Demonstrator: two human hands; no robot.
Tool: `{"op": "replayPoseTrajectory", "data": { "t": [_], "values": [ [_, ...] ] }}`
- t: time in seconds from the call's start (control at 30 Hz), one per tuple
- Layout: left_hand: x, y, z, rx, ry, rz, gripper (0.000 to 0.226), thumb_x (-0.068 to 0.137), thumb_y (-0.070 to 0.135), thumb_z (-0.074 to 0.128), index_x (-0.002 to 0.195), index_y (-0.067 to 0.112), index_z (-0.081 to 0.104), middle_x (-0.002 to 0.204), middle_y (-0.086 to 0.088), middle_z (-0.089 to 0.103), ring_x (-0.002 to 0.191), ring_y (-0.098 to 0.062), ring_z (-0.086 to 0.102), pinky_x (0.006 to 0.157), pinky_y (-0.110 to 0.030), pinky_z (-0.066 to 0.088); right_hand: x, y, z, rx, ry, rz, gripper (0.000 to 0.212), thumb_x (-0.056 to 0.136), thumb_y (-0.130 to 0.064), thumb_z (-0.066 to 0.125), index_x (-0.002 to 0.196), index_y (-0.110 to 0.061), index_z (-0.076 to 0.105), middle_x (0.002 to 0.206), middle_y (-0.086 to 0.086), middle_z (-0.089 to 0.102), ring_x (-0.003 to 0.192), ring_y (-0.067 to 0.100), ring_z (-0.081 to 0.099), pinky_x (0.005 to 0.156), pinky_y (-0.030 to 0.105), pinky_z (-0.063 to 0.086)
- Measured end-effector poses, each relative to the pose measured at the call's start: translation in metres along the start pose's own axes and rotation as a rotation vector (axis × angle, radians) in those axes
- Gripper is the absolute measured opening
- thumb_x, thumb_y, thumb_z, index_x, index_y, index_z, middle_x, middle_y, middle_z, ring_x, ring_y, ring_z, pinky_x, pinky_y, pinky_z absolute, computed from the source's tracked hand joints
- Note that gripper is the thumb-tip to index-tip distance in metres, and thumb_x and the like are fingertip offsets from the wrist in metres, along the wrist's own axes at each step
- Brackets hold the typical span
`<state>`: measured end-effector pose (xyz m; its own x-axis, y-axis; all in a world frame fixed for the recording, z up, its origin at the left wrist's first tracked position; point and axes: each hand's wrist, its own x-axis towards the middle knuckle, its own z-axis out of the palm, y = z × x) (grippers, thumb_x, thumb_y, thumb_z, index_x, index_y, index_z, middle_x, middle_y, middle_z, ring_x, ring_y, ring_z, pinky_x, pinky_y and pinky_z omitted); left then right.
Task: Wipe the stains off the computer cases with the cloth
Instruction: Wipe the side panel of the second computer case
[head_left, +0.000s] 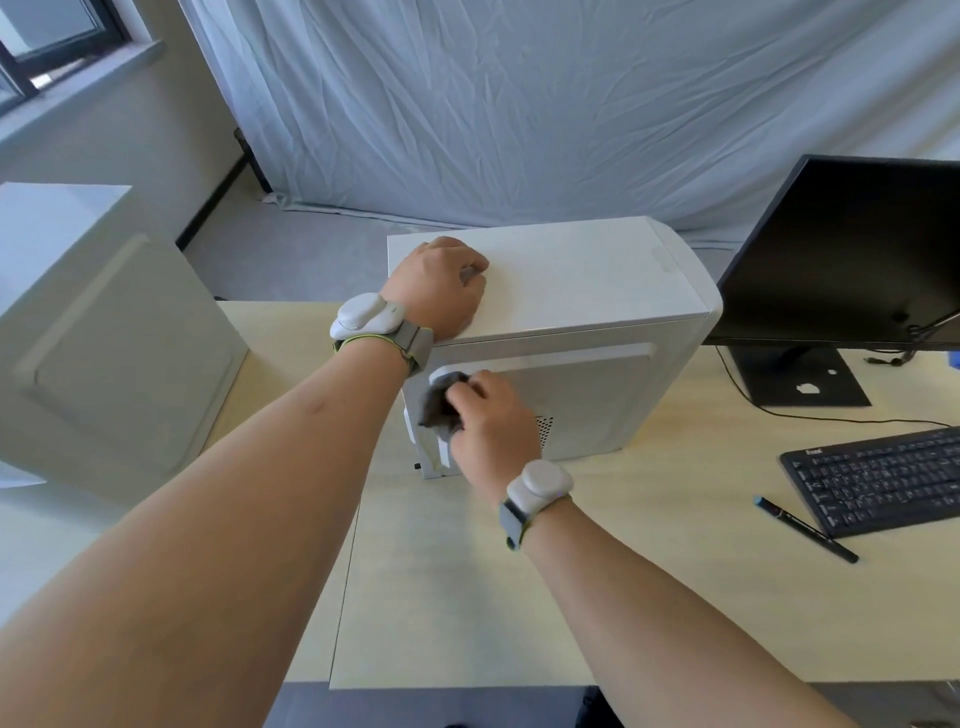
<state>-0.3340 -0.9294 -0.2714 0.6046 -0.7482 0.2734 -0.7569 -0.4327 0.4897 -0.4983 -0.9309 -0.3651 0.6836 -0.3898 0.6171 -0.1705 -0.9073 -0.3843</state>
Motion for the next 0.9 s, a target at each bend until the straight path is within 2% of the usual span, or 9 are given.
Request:
{"op": "replayPoseTrajectory", "data": {
  "t": [0.13,0.23,0.33,0.43,0.5,0.63,0.8,0.83,0.9],
  "values": [
    [0.001,-0.002,0.000,-0.002,0.012,-0.005,0.030,0.095,0.026,0.054,0.119,0.025,0.073,0.132,0.003,0.061,0.125,-0.021,0.051,0.104,-0.028,0.039,-0.012,0.051,-0.020,0.076,0.142,0.374,0.029,0.068,-0.004,0.055,0.093,-0.011,0.067,0.095,0.011,0.060,0.085,0.035,0.058,0.060,0.032,0.040],
    [0.002,0.000,0.000,-0.005,0.012,-0.003,0.030,0.095,0.026,0.054,0.118,0.025,0.073,0.130,0.003,0.062,0.124,-0.021,0.051,0.103,-0.029,0.040,-0.009,0.087,-0.042,0.228,0.332,0.647,0.028,0.086,-0.006,0.062,0.114,-0.004,0.058,0.108,0.015,0.056,0.100,0.034,0.057,0.082,0.034,0.043],
    [0.003,-0.001,0.002,0.002,0.009,0.001,0.030,0.094,0.026,0.054,0.117,0.025,0.073,0.129,0.002,0.062,0.123,-0.023,0.052,0.103,-0.032,0.042,-0.007,0.103,-0.047,0.409,0.510,0.956,0.031,0.099,-0.017,0.055,0.129,-0.009,0.047,0.121,0.008,0.053,0.116,0.033,0.055,0.096,0.035,0.044],
    [0.004,-0.001,0.003,0.014,0.008,-0.006,0.030,0.094,0.027,0.053,0.117,0.026,0.072,0.129,0.002,0.062,0.123,-0.023,0.052,0.103,-0.035,0.043,-0.006,0.099,-0.031,0.555,0.578,1.189,0.032,0.101,-0.017,0.051,0.131,-0.023,0.042,0.134,0.011,0.058,0.119,0.033,0.058,0.102,0.038,0.045],
    [0.004,-0.001,0.002,0.016,0.001,-0.009,0.030,0.094,0.028,0.053,0.116,0.026,0.073,0.128,0.002,0.062,0.122,-0.023,0.052,0.103,-0.036,0.043,-0.004,0.085,-0.015,0.581,0.559,1.302,0.038,0.102,-0.015,0.050,0.139,-0.016,0.041,0.137,0.014,0.058,0.120,0.035,0.058,0.099,0.033,0.044],
    [0.003,0.000,0.004,0.015,0.005,-0.008,0.028,0.092,0.027,0.054,0.112,0.025,0.074,0.124,0.002,0.063,0.119,-0.024,0.053,0.101,-0.038,0.045,-0.004,0.039,0.011,0.520,0.317,1.328,0.033,0.101,-0.013,0.048,0.134,-0.007,0.045,0.127,0.022,0.063,0.111,0.041,0.061,0.088,0.036,0.044],
    [0.003,-0.001,0.002,0.004,0.006,-0.012,0.028,0.092,0.027,0.054,0.112,0.025,0.074,0.125,0.003,0.062,0.121,-0.022,0.052,0.103,-0.034,0.043,-0.021,0.010,0.017,0.599,0.014,1.030,0.017,0.094,-0.020,0.062,0.108,-0.013,0.055,0.100,0.002,0.067,0.097,0.029,0.064,0.083,0.033,0.047],
    [0.003,-0.001,0.001,0.003,0.009,-0.012,0.028,0.092,0.027,0.055,0.112,0.025,0.074,0.126,0.003,0.062,0.121,-0.022,0.052,0.103,-0.032,0.042,-0.023,0.011,0.012,0.608,0.042,1.005,0.019,0.094,-0.019,0.064,0.110,-0.013,0.055,0.101,0.000,0.067,0.097,0.025,0.063,0.082,0.030,0.045],
    [0.002,-0.002,0.002,0.001,0.015,-0.010,0.028,0.092,0.027,0.055,0.113,0.025,0.074,0.126,0.003,0.062,0.122,-0.021,0.052,0.103,-0.030,0.041,-0.020,0.020,-0.002,0.655,0.261,1.064,0.028,0.095,-0.017,0.064,0.120,-0.010,0.051,0.111,0.001,0.066,0.101,0.021,0.062,0.084,0.023,0.041]
  ]
}}
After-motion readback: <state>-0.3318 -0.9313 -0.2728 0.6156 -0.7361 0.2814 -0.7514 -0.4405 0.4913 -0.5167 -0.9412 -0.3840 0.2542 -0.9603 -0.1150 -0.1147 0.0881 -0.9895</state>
